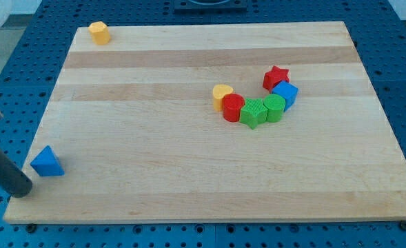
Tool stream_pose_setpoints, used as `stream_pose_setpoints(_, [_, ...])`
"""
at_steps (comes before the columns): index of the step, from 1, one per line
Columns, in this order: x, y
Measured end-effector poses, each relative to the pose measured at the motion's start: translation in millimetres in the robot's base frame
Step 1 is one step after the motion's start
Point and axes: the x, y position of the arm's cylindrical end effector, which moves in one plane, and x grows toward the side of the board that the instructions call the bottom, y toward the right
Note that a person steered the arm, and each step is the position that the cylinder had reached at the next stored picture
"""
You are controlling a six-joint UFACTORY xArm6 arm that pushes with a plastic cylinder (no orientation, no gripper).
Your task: Push blue triangle towards up
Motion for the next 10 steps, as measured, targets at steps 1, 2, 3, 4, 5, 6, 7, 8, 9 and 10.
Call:
stream_pose_setpoints(1, [-43, -2])
stream_pose_setpoints(2, [-78, 18])
stream_pose_setpoints(3, [-77, 30])
stream_pose_setpoints(4, [-19, 16])
stream_pose_setpoints(5, [29, 15])
stream_pose_setpoints(6, [34, 41])
stream_pose_setpoints(7, [8, 62])
stream_pose_setpoints(8, [-13, 60])
stream_pose_setpoints(9, [-14, 38])
stream_pose_setpoints(10, [-14, 7])
